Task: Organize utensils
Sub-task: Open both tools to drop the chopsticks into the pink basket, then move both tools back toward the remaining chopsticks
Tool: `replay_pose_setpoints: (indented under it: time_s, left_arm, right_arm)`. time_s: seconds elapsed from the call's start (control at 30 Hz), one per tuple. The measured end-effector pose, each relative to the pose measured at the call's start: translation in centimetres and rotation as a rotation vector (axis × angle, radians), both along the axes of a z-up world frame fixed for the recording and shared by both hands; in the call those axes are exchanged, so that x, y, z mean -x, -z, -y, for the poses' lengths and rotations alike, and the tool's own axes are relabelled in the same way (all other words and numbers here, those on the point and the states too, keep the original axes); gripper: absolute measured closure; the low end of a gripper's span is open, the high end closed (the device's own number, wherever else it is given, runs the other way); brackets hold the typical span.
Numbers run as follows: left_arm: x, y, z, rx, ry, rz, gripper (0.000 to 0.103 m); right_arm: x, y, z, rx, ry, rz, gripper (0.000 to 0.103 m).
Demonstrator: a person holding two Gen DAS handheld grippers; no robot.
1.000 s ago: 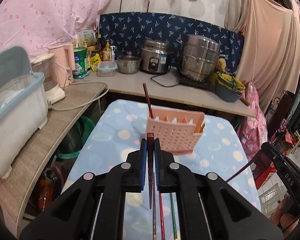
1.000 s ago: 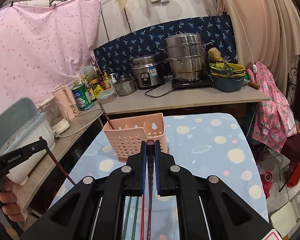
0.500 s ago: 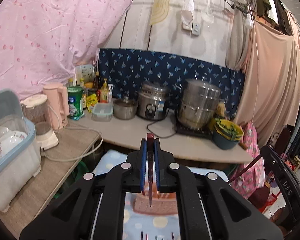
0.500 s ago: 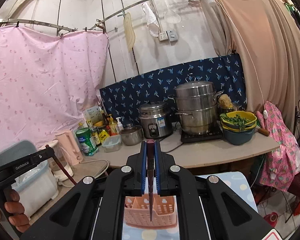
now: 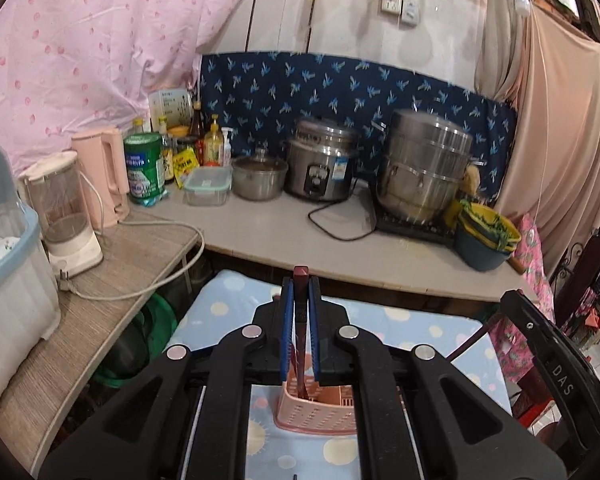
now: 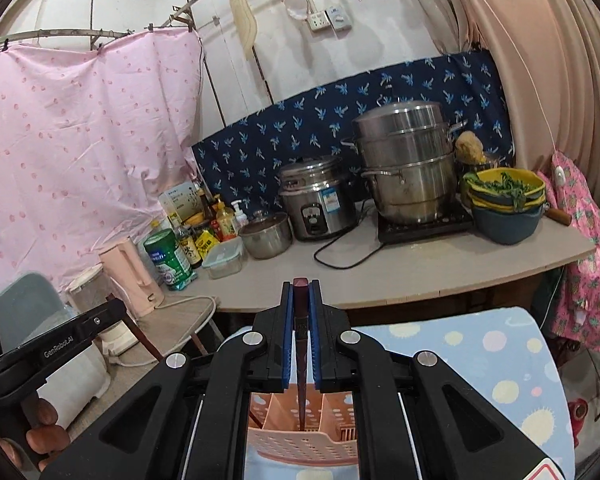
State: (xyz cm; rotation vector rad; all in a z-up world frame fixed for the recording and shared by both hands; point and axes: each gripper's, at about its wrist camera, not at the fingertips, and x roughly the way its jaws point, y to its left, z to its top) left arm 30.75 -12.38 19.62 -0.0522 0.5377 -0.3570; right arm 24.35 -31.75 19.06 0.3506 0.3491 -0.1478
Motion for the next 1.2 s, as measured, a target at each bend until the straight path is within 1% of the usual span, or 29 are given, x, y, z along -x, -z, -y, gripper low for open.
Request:
replay_pose_setpoints:
  time_s: [0.1,0.17,0.2,0.23,0.27,0.3,0.33,0.4,0.57,0.6,0.63,0.7,0.87,1.13,1.2]
  left_arm:
    - [-0.4,1.1,0.1,-0.006,0.005,-0.026,0.096]
    - [-0.2,1.5,0.3,-0.013,0.009,-0.019,0.095]
    - [0.0,1.6,0.4,-0.022,0.01,-0.011,0.091]
    - [0.1,1.7,0.5,-0.034,0.01,-0.008,0.078]
    - [0.3,1.8,0.5,-0.038,0.007,-0.007,0.069]
    - [0.6,1.8,0.5,-0.038,0.003,-0.001,0.057]
    - [0.8,1.7,0.4,-0.04,-0.003,0.007,0.054]
    - [1.3,1.7,0.4,-0.051,-0.007,0.018,0.053]
    - [3.2,2.4,0.1,-0.09,-0.019,0.0,0.052]
    - [3.8,2.6,0.0,-0.102,-0.025,0.002,0.05]
    - [4.3,2.8,-0.3,-0.112,-0.031,0.001,0.046]
    - [5.3,3.3,-0.6,-0.129,-0.036,-0.003,0.045]
    - [8.4,5.1,-1.6,-0.187,-0.047,-0.013,0.045]
    - [12.5,8.6,-3.5,-0.217,-0.038,-0.083,0.045]
    - [13.3,9.4,-3.7,-0.222,-0.03,-0.101,0.045]
  right_arm:
    - [-0.7,1.6,0.2,-0.008,-0.002,-0.037,0.096]
    - [-0.7,2.1,0.2,-0.013,0.002,-0.04,0.093]
    - [-0.6,2.2,0.2,-0.011,0.01,-0.04,0.091]
    - [-0.5,2.2,0.2,-0.007,0.013,-0.039,0.086]
    - [-0.3,2.1,0.1,-0.005,0.015,-0.035,0.077]
    - [-0.1,2.1,0.1,-0.003,0.016,-0.03,0.072]
    - [0.2,1.9,-0.1,-0.001,0.012,-0.027,0.067]
    - [0.7,1.7,-0.2,0.007,0.004,-0.024,0.065]
    - [2.8,1.5,-1.1,0.005,-0.019,-0.036,0.059]
    - [3.3,1.6,-1.3,0.002,-0.024,-0.041,0.058]
    - [3.9,1.8,-1.6,0.0,-0.03,-0.048,0.057]
    - [5.1,2.2,-2.2,0.005,-0.038,-0.063,0.056]
    - [8.3,4.0,-4.2,0.059,-0.032,-0.115,0.055]
    - [13.3,7.4,-5.2,0.024,-0.021,-0.184,0.055]
    - [14.4,8.1,-5.6,0.028,-0.013,-0.201,0.055]
